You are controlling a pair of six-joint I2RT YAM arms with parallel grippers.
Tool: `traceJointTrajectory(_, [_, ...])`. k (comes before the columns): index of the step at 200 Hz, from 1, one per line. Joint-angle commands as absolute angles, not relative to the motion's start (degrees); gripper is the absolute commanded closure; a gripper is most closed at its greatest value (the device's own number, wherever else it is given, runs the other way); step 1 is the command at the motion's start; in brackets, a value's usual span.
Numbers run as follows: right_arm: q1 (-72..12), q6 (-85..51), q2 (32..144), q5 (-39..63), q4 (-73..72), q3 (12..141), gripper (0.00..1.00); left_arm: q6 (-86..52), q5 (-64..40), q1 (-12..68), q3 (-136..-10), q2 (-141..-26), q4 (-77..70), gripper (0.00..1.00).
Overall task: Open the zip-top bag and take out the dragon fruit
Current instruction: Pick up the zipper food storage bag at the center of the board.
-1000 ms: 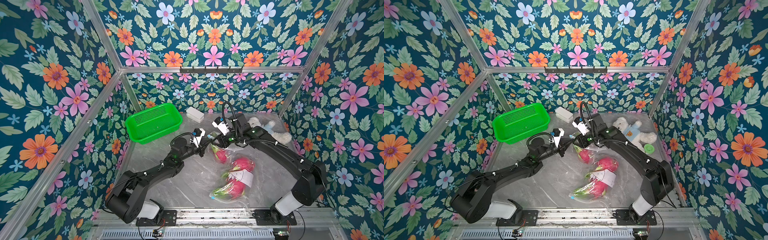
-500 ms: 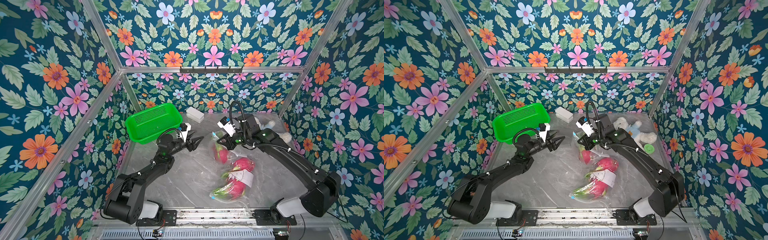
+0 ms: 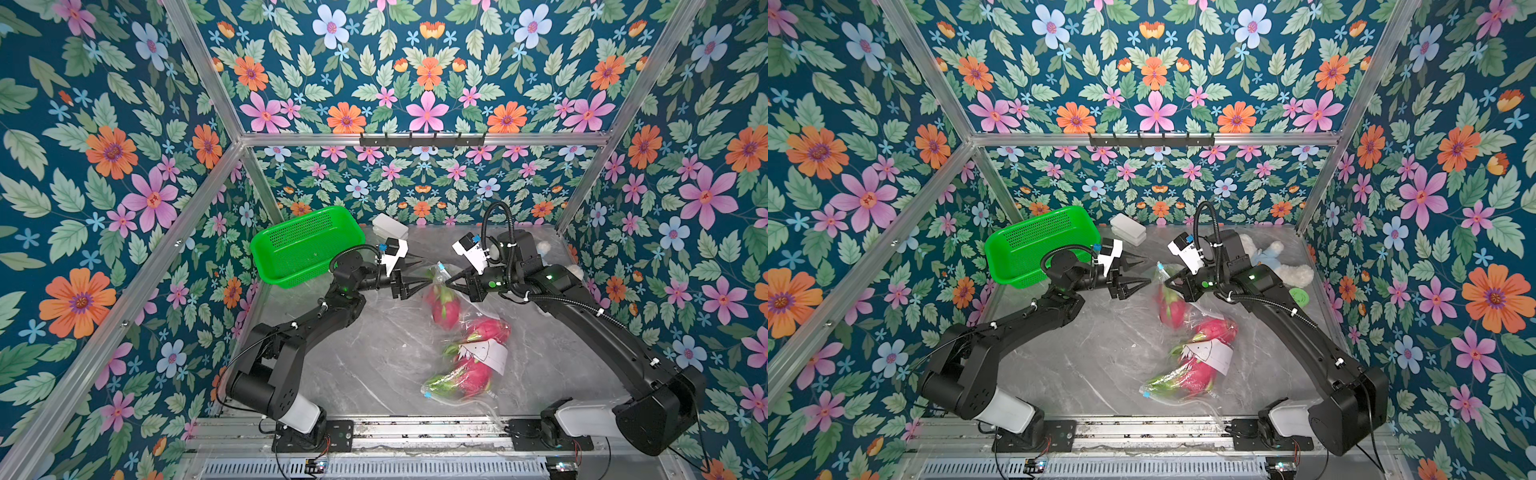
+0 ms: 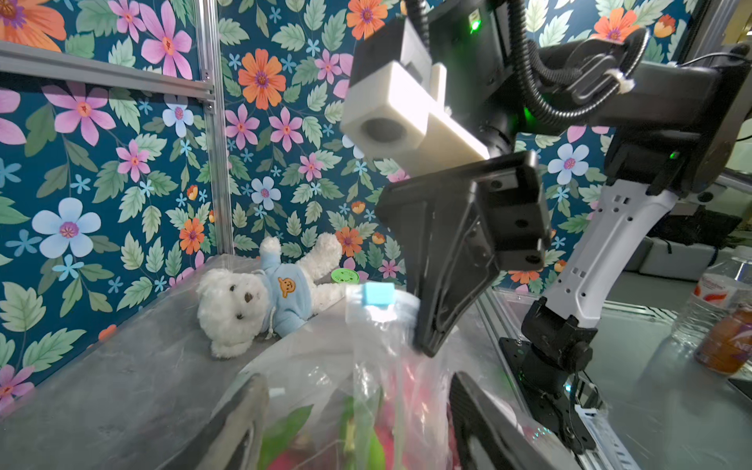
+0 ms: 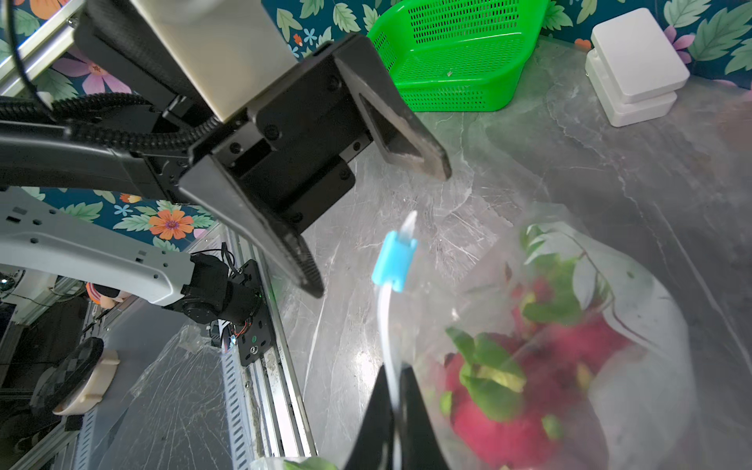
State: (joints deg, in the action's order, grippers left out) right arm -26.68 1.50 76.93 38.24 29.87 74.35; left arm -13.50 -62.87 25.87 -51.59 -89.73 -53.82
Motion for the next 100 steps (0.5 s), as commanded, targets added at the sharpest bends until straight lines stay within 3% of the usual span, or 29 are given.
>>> traceJointTrajectory(1, [-26.8,3.2,77.2,40.8,30.3,74.8,1.0,-12.2,-65.8,26.1,-53.9,-92.1,-54.4,0.28])
traceJointTrajectory(29, [-26.8,3.7,78.0,41.3,30.6,74.8,1.0,-17.1,-68.6,26.4,-56.7,-96.2,-59.3,0.29])
traceJointTrajectory(77, [-26.2,4.2,78.8,41.5,30.7,74.6,1.0,-36.7,-72.8,26.9,-59.2,-103.2,-82.5,0.32])
traceJointTrajectory(100, [-24.9,3.5,78.3,41.6,29.2,73.9,1.0,-52.9,-74.7,27.2,-62.0,-108.0,-98.4,0.51])
